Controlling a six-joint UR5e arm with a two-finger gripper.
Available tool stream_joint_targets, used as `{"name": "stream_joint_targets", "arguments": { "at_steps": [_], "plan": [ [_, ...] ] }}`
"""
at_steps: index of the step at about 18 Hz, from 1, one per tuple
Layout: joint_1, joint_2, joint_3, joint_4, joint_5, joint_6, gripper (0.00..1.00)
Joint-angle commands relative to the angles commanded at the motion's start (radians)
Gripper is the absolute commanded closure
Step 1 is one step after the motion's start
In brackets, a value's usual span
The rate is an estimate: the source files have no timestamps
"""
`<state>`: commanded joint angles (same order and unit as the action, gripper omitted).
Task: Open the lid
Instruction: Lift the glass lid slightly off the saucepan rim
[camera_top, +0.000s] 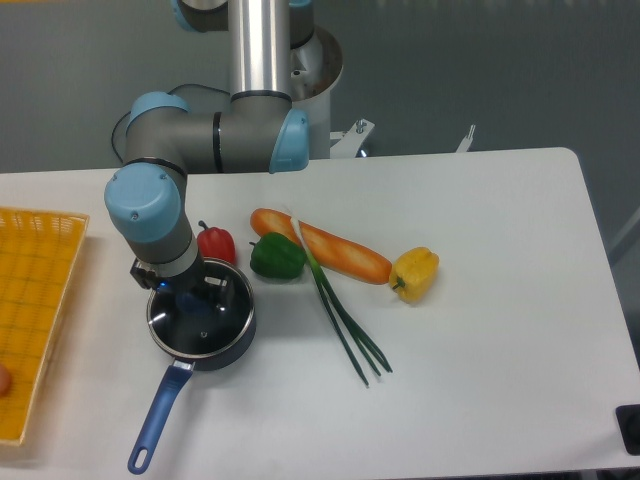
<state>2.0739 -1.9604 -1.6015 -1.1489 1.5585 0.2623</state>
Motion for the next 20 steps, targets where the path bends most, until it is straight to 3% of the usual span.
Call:
{"name": "stream_joint_targets", "arguments": {
  "at_steps": [7,13,20],
  "plan": [
    [0.000,0.000,0.012,-0.003,-0.002,0.002,0.45],
    [0.011,0.006,0.041,-0.011,-0.002,0.029,0.45],
    [0.031,0.021,0.057,-0.012,0.002,0.208,0.45]
  ]
}}
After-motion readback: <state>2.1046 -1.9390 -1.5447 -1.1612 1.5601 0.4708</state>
